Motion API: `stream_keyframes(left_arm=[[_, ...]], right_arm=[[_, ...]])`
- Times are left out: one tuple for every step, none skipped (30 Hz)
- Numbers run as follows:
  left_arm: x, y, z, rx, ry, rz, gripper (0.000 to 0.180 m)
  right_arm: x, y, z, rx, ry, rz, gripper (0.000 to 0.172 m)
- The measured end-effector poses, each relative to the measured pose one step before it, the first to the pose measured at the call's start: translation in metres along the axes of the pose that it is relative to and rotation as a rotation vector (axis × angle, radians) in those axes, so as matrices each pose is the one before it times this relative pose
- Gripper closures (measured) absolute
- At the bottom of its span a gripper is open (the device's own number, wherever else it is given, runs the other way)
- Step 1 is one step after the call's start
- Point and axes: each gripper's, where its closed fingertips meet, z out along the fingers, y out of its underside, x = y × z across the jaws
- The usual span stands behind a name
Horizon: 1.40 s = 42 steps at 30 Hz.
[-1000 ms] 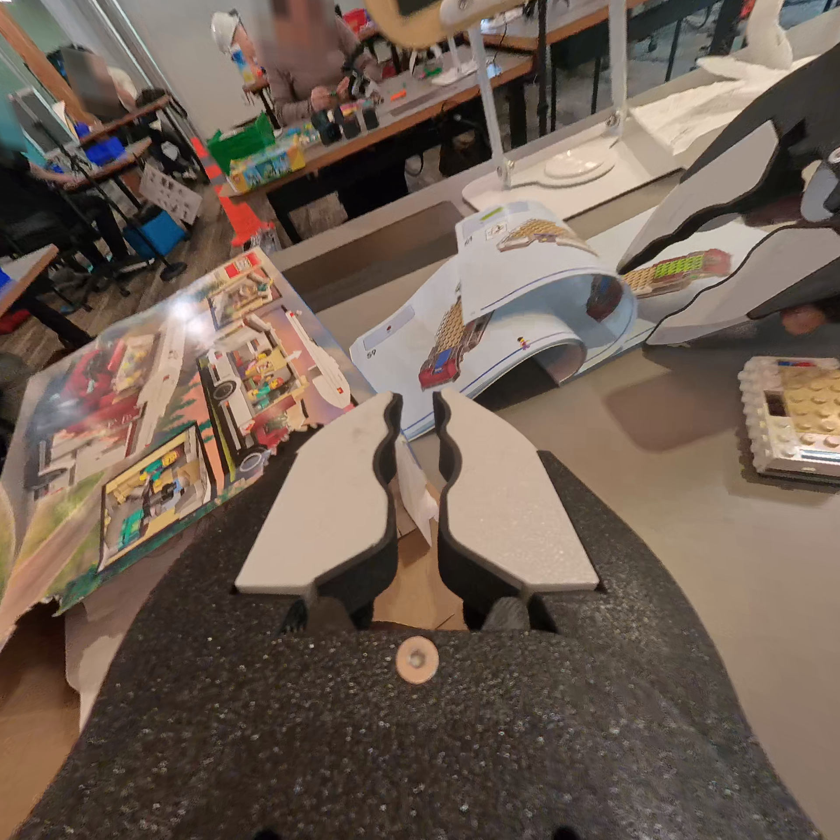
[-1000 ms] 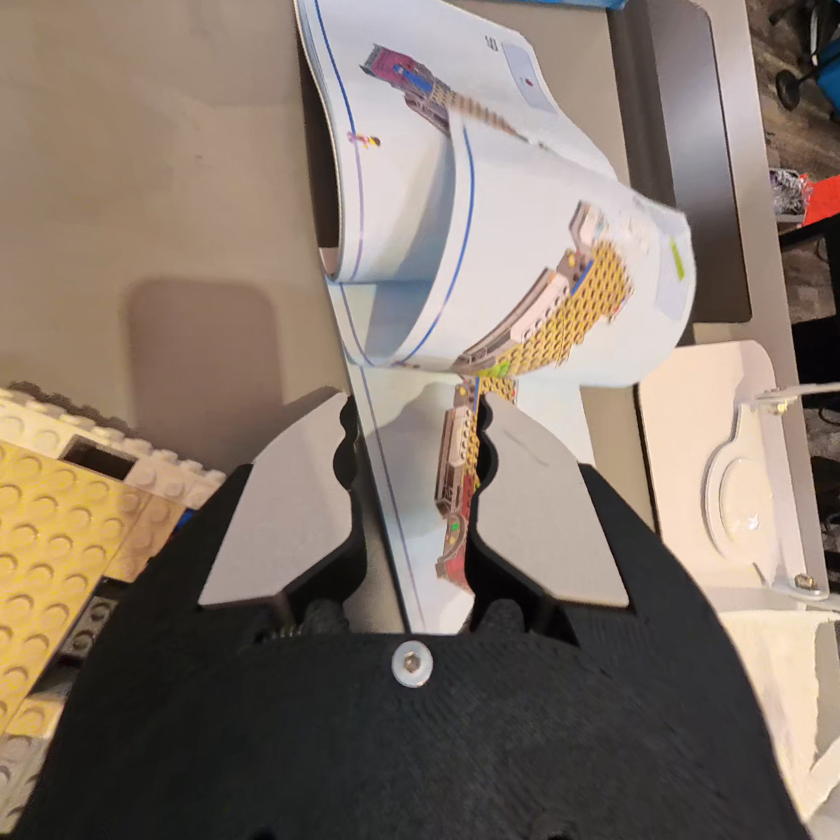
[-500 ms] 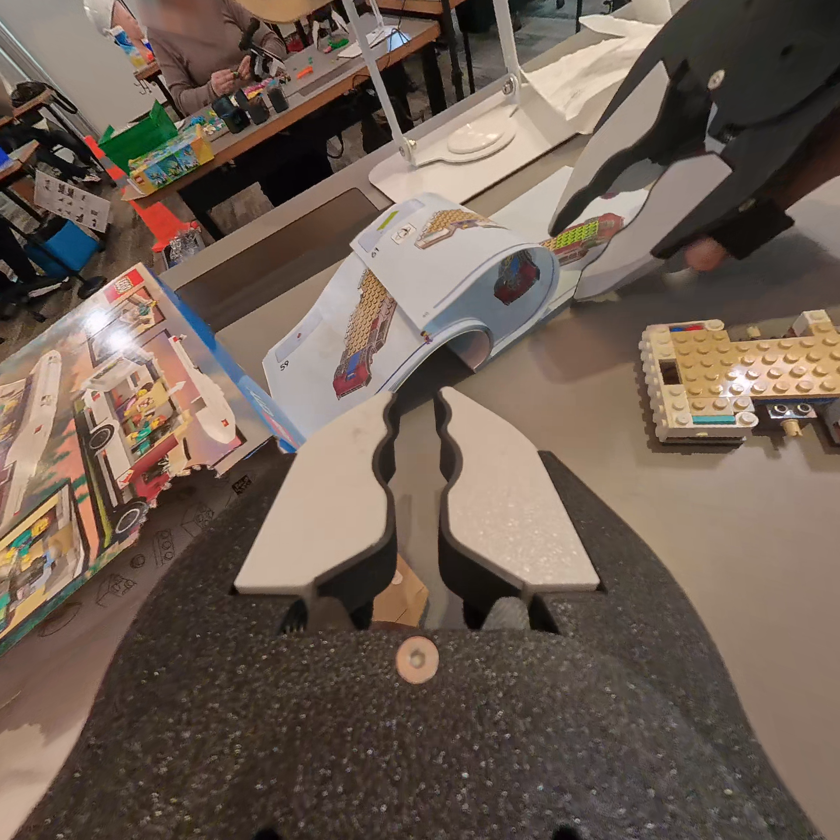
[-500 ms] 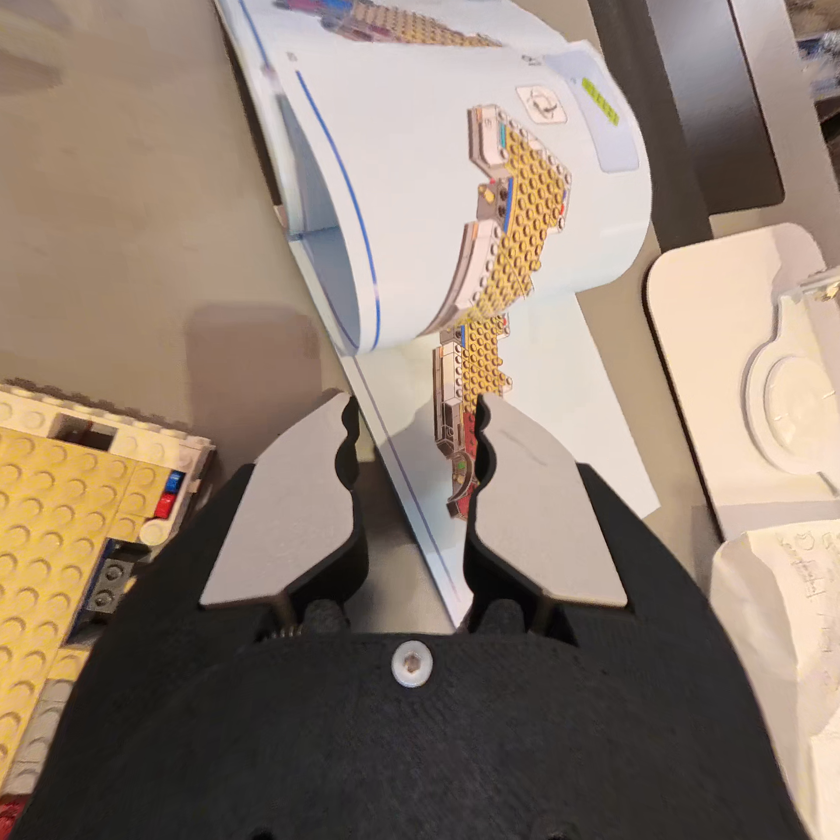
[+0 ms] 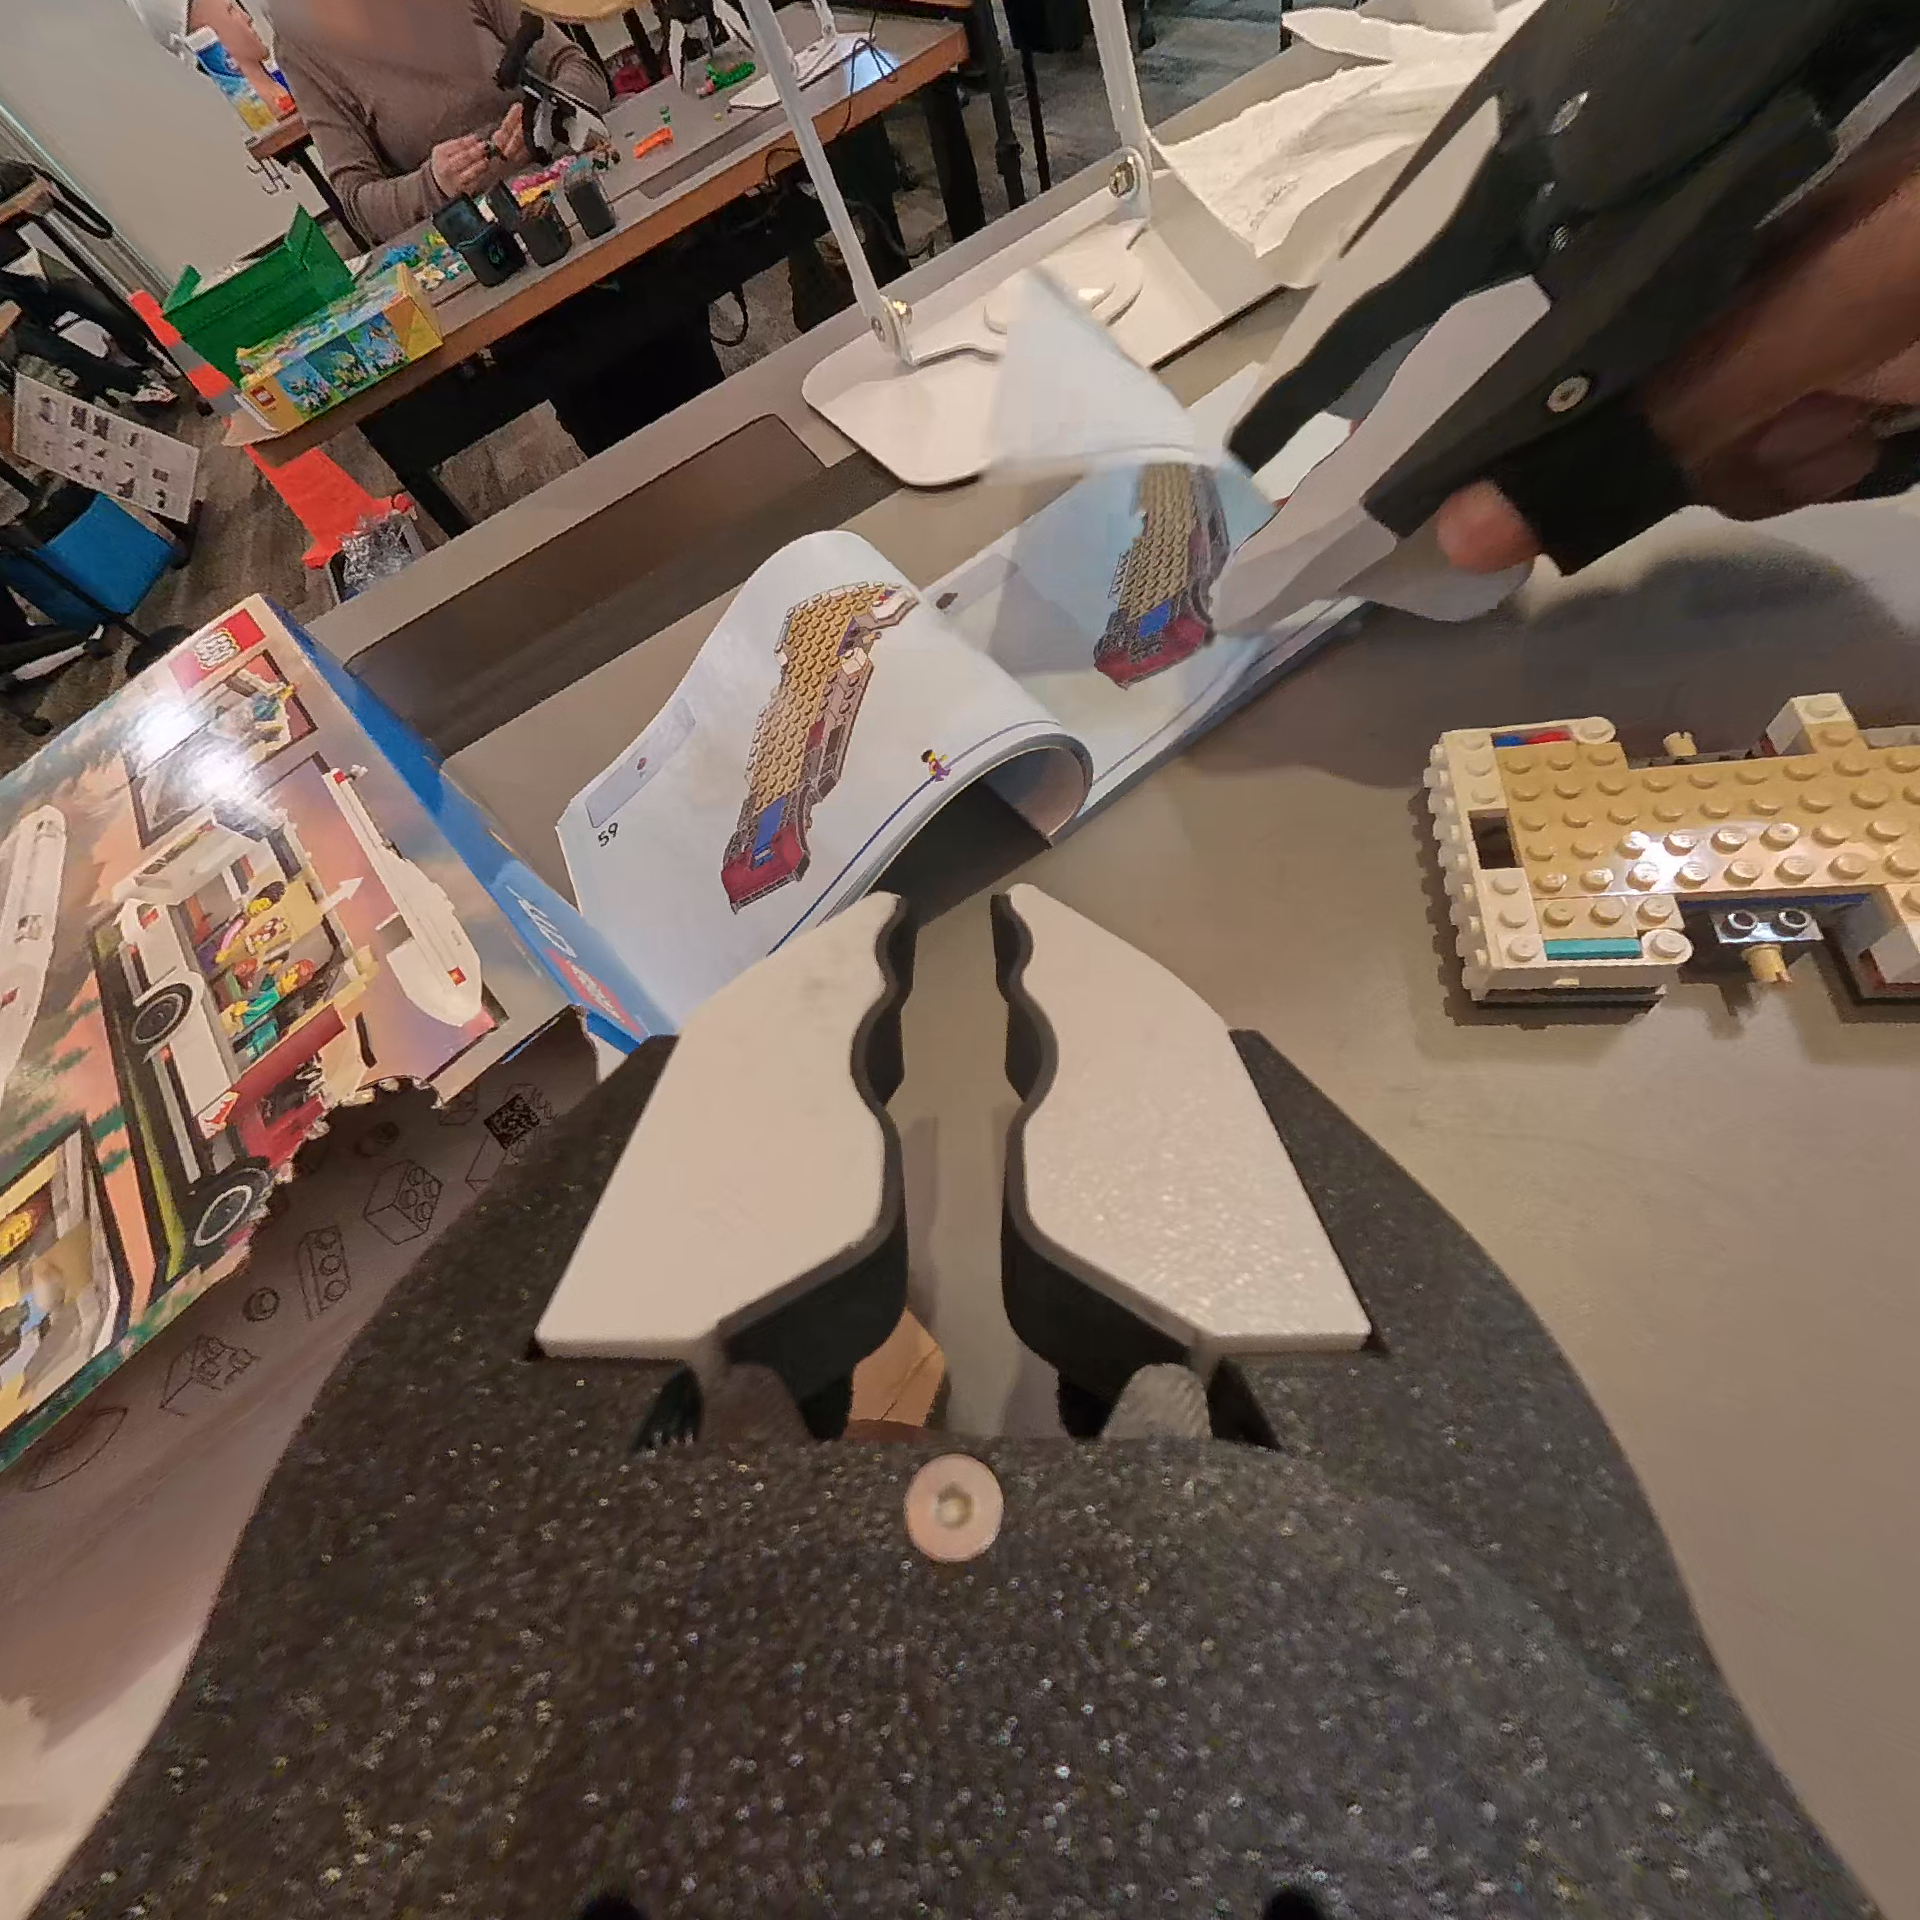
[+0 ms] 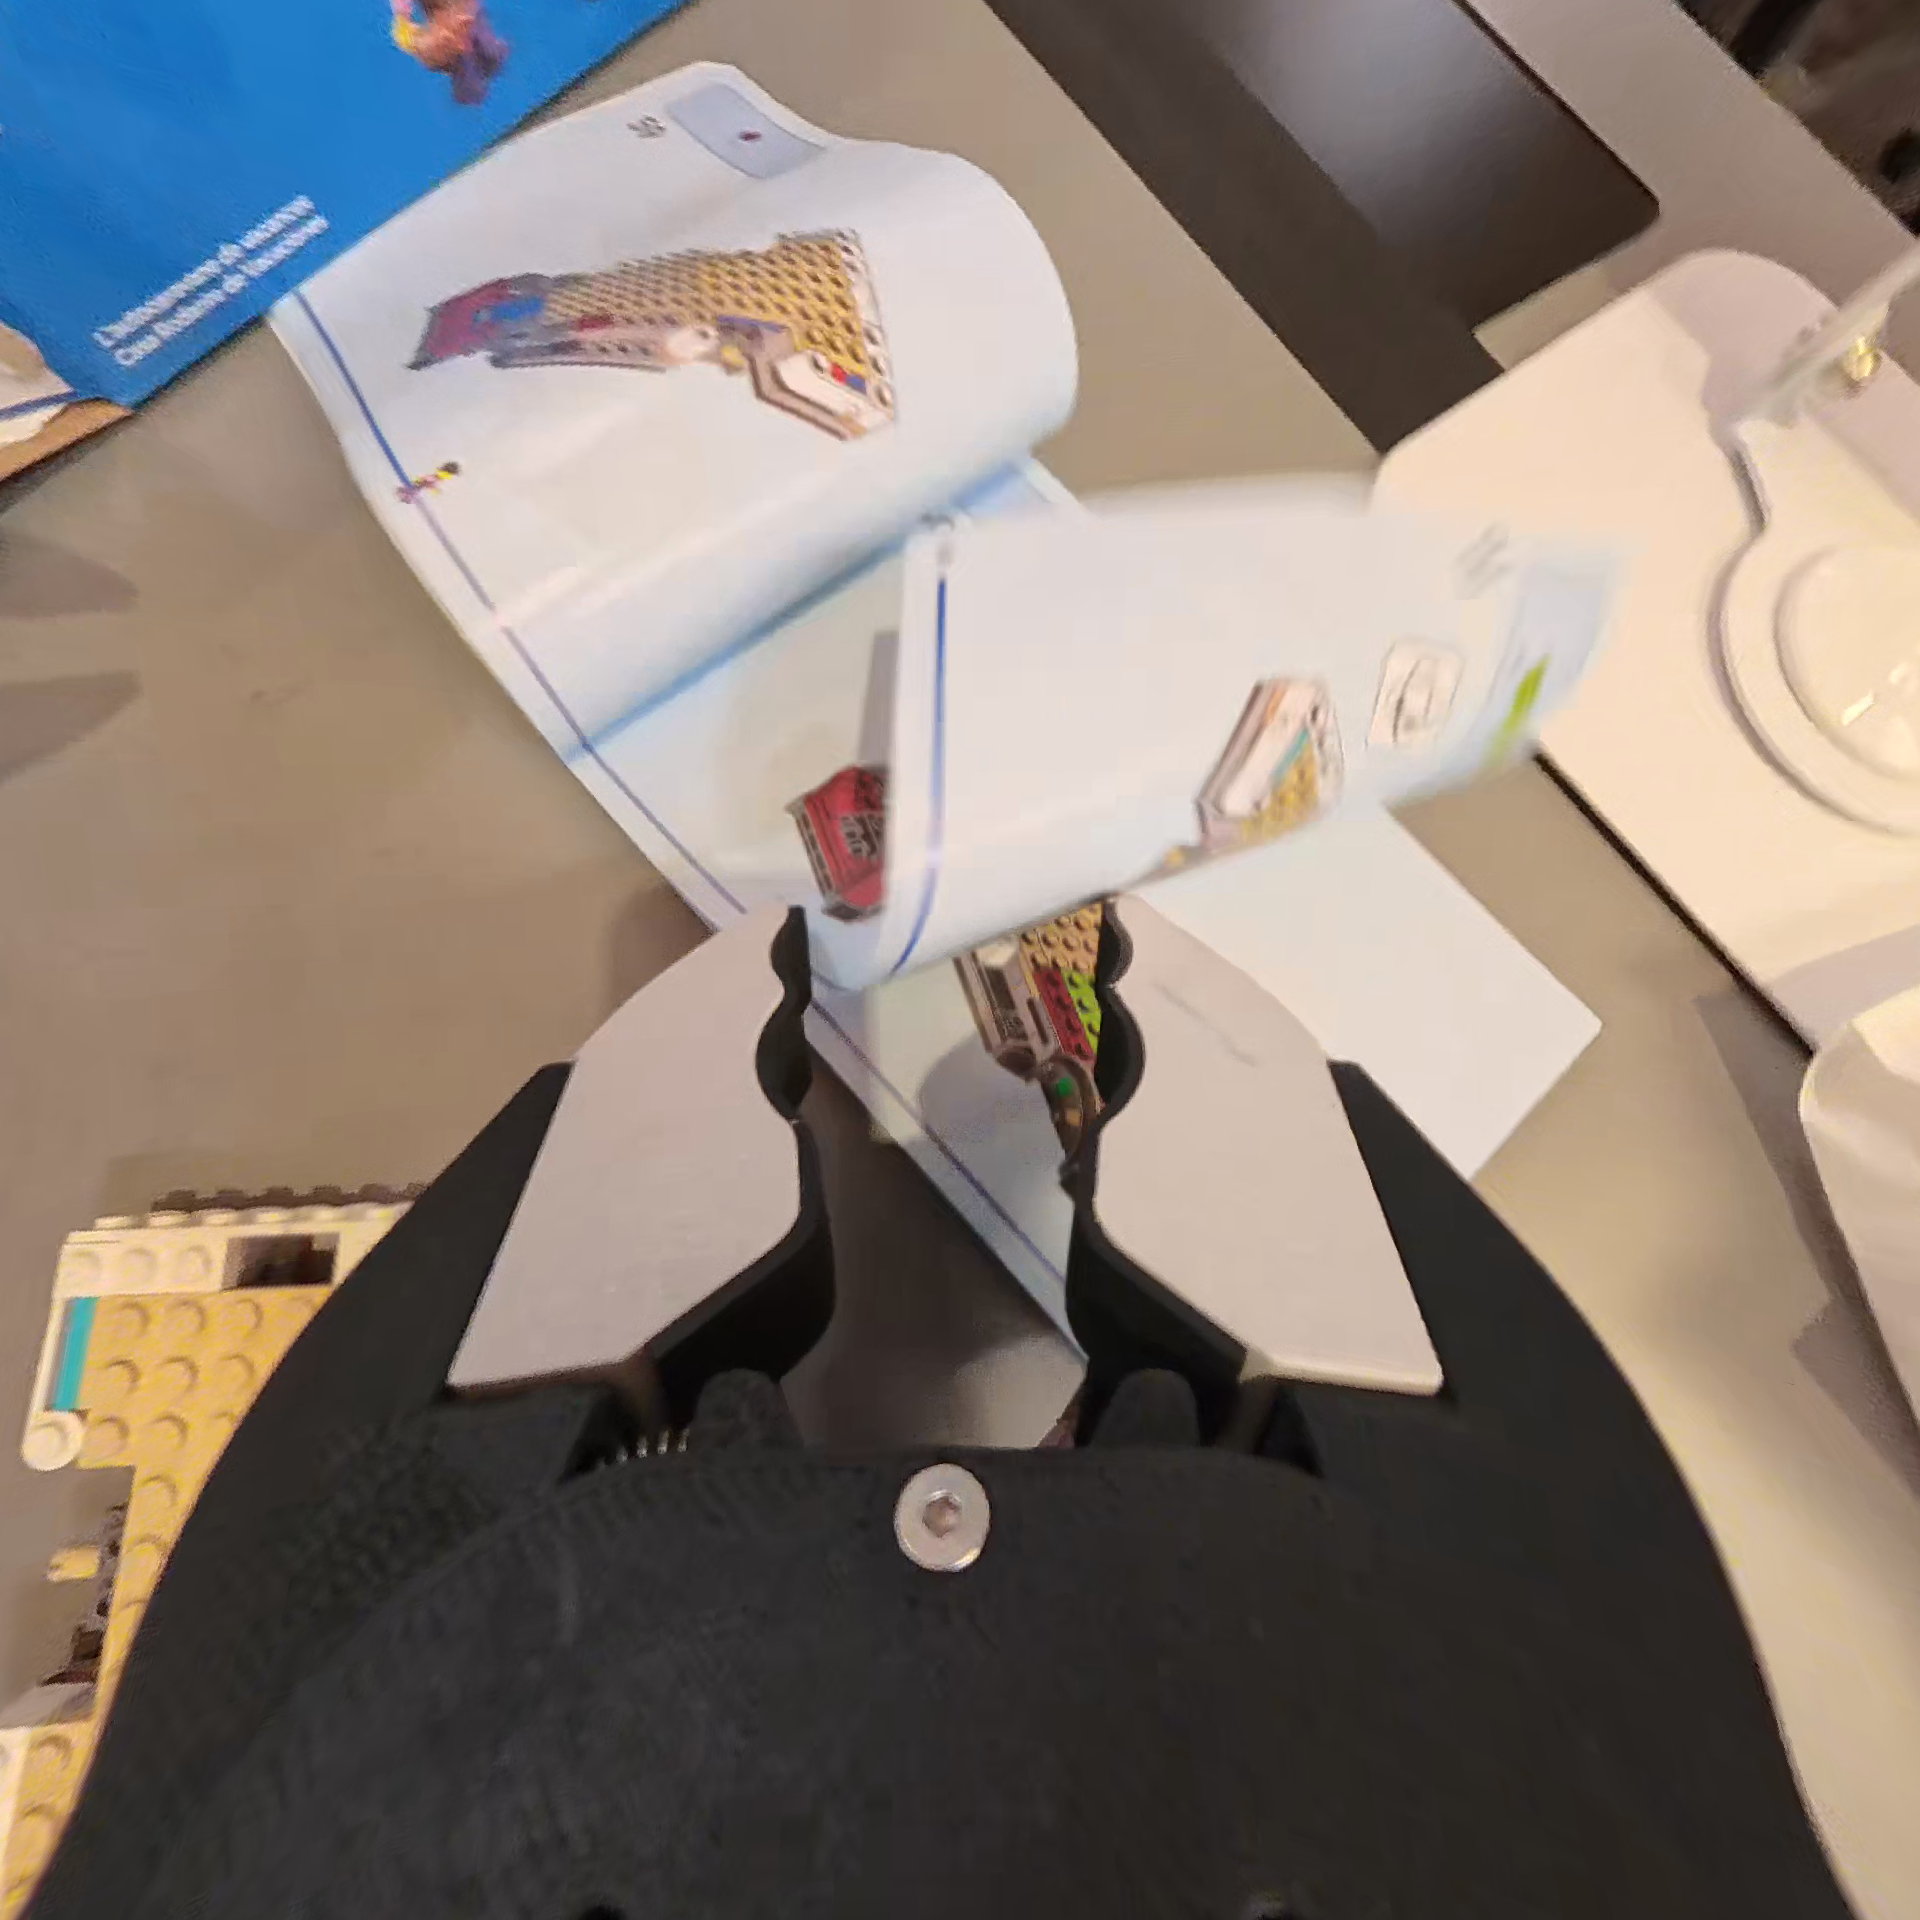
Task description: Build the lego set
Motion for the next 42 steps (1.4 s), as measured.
stream_keyframes(left_arm=[[0.00096, 0.00014, 0.00040, -0.0019, 0.0031, 0.0001, 0.166], [0.00117, -0.00034, 0.00038, 0.0005, 0.0046, 0.0017, 0.166], [0.00163, -0.00070, 0.00046, 0.0015, 0.0059, 0.0025, 0.166], [0.00204, -0.00060, 0.00068, -0.0002, 0.0076, 0.0029, 0.166], [0.00219, -0.00067, 0.00114, -0.0014, 0.0079, 0.0040, 0.166], [0.00198, -0.00069, 0.00135, -0.0025, 0.0068, 0.0054, 0.166], [0.00188, -0.00100, 0.00114, -0.0012, 0.0052, 0.0058, 0.166], [0.00191, -0.00115, 0.00093, 0.0010, 0.0043, 0.0056, 0.166], [0.00198, -0.00134, 0.00071, 0.0044, 0.0044, 0.0042, 0.166], [0.00204, -0.00079, 0.00099, 0.0008, 0.0064, 0.0016, 0.166], [0.00198, -0.00042, 0.00105, -0.0005, 0.0086, -0.0006, 0.166], [0.00197, -0.00090, 0.00119, 0.0013, 0.0100, -0.0028, 0.165], [0.00179, -0.00136, 0.00132, 0.0034, 0.0114, -0.0045, 0.165], [0.00184, -0.00162, 0.00166, 0.0030, 0.0138, -0.0063, 0.165], [0.00209, -0.00148, 0.00214, -0.0004, 0.0170, -0.0085, 0.165], [0.00210, -0.00139, 0.00241, -0.0031, 0.0176, -0.0078, 0.164], [0.00153, -0.00172, 0.00232, -0.0023, 0.0131, -0.0047, 0.163], [0.00111, -0.00167, 0.00231, -0.0039, 0.0090, -0.0013, 0.163], [0.00042, -0.00159, 0.00222, -0.0061, 0.0051, 0.0029, 0.162], [-0.00027, -0.00175, 0.00210, -0.0067, 0.0008, 0.0057, 0.162], [-0.00039, -0.00229, 0.00192, -0.0053, -0.0001, 0.0068, 0.161], [-0.00026, -0.00293, 0.00195, -0.0035, 0.0019, 0.0064, 0.161], [0.00011, -0.00349, 0.00224, -0.0033, 0.0048, 0.0061, 0.160], [0.00006, -0.00430, 0.00251, -0.0023, 0.0064, 0.0073, 0.160], [-0.00014, -0.00497, 0.00303, -0.0020, 0.0069, 0.0087, 0.160], [-0.00006, -0.00538, 0.00355, -0.0040, 0.0094, 0.0116, 0.159], [-0.00011, -0.00514, 0.00415, -0.0068, 0.0104, 0.0171, 0.158], [-0.00055, -0.00466, 0.00490, -0.0108, 0.0091, 0.0214, 0.157], [-0.00177, -0.00460, 0.00520, -0.0127, 0.0039, 0.0230, 0.156], [-0.00274, -0.00535, 0.00536, -0.0090, 0.0007, 0.0221, 0.155], [-0.00382, -0.00595, 0.00577, -0.0049, 0.0002, 0.0172, 0.155], [-0.00497, -0.00572, 0.00593, -0.0023, -0.0018, 0.0035, 0.155], [-0.00493, -0.00529, 0.00573, -0.0035, 0.0015, -0.0079, 0.155], [-0.00478, -0.00561, 0.00513, 0.0009, 0.0012, -0.0126, 0.154], [-0.00439, -0.00644, 0.00460, 0.0107, 0.0015, -0.0133, 0.154], [-0.00323, -0.00568, 0.00429, 0.0112, 0.0054, -0.0149, 0.154], [-0.00209, -0.00430, 0.00406, 0.0064, 0.0097, -0.0166, 0.154], [-0.00105, -0.00288, 0.00361, 0.0016, 0.0126, -0.0101, 0.154], [-0.00131, -0.00182, 0.00285, -0.0008, 0.0067, -0.0063, 0.154], [-0.00119, -0.00104, 0.00198, -0.0010, 0.0030, -0.0076, 0.154], [0.00012, -0.00016, 0.00099, 0.0002, 0.0058, -0.0060, 0.154], [0.00098, 0.00094, 0.00027, 0.0013, 0.0064, -0.0023, 0.154]], right_arm=[[0.00205, 0.00392, -0.00258, -0.0005, 0.0038, 0.0287, 0.121], [0.00219, 0.00383, -0.00283, 0.0019, -0.0006, 0.0298, 0.123], [0.00091, 0.00360, -0.00309, 0.0044, -0.0116, 0.0272, 0.124], [-0.00048, 0.00343, -0.00311, 0.0058, -0.0200, 0.0232, 0.125], [0.00019, 0.00358, -0.00296, 0.0052, -0.0145, 0.0203, 0.127], [0.00096, 0.00329, -0.00276, 0.0058, -0.0060, 0.0134, 0.127], [0.00149, 0.00315, -0.00240, 0.0046, -0.0008, 0.0063, 0.128], [0.00099, 0.00234, -0.00217, 0.0076, -0.0030, 0.0004, 0.128], [0.00036, 0.00160, -0.00199, 0.0121, -0.0057, -0.0018, 0.128], [0.00043, 0.00110, -0.00178, 0.0115, -0.0049, 0.0007, 0.129], [-0.00063, 0.00020, -0.00145, 0.0120, -0.0113, 0.0007, 0.129], [-0.00153, -0.00097, -0.00156, 0.0147, -0.0154, 0.0002, 0.128], [-0.00062, -0.00178, -0.00165, 0.0155, -0.0075, 0.0005, 0.128], [-0.00041, -0.00134, -0.00102, 0.0112, -0.0054, -0.0004, 0.128], [-0.00086, -0.00020, -0.00019, 0.0026, -0.0083, -0.0007, 0.128], [-0.00058, 0.00034, 0.00030, -0.0030, -0.0062, 0.0008, 0.128], [0.00008, 0.00023, 0.00036, -0.0029, -0.0027, 0.0028, 0.127], [0.00011, 0.00013, 0.00029, -0.0014, -0.0038, 0.0040, 0.127], [-0.00007, -0.00002, -0.00008, 0.0007, -0.0059, 0.0046, 0.127], [0.00029, -0.00034, -0.00024, 0.0026, -0.0038, 0.0063, 0.126], [0.00030, -0.00031, -0.00037, 0.0034, -0.0039, 0.0065, 0.127], [-0.00002, -0.00019, -0.00035, 0.0033, -0.0059, 0.0057, 0.126], [-0.00002, -0.00052, -0.00061, 0.0054, -0.0050, 0.0053, 0.126], [0.00006, -0.00061, -0.00064, 0.0065, -0.0052, 0.0045, 0.126], [-0.00005, -0.00043, -0.00058, 0.0051, -0.0055, 0.0050, 0.126], [0.00003, -0.00037, -0.00040, 0.0039, -0.0052, 0.0058, 0.126], [-0.00019, -0.00013, -0.00024, 0.0026, -0.0066, 0.0048, 0.125], [-0.00027, -0.00019, -0.00021, 0.0018, -0.0064, 0.0039, 0.125], [-0.00006, -0.00001, -0.00007, 0.0012, -0.0051, 0.0042, 0.125], [-0.00021, 0.00003, 0.00001, -0.0001, -0.0062, 0.0040, 0.124], [-0.00040, 0.00019, 0.00017, -0.0018, -0.0072, 0.0035, 0.123], [-0.00027, 0.00036, 0.00046, -0.0033, -0.0059, 0.0035, 0.122], [-0.00015, 0.00046, 0.00032, -0.0036, -0.0055, 0.0033, 0.121], [-0.00039, 0.00029, 0.00035, -0.0026, -0.0063, 0.0020, 0.120], [-0.00030, 0.00012, 0.00017, -0.0011, -0.0041, 0.0014, 0.120], [-0.00008, 0.00006, -0.00002, -0.0003, -0.0025, 0.0012, 0.119], [-0.00034, -0.00001, 0.00010, 0.0003, -0.0037, 0.0001, 0.119], [-0.00047, 0.00008, 0.00005, -0.0004, -0.0048, -0.0001, 0.119], [-0.00038, 0.00013, 0.00019, -0.0016, -0.0050, 0.0015, 0.119], [0.00000, 0.00034, 0.00028, -0.0023, -0.0047, 0.0038, 0.118], [-0.00020, 0.00026, 0.00039, -0.0027, -0.0065, 0.0043, 0.118], [-0.00036, 0.00023, 0.00018, -0.0021, -0.0076, 0.0044, 0.118]])
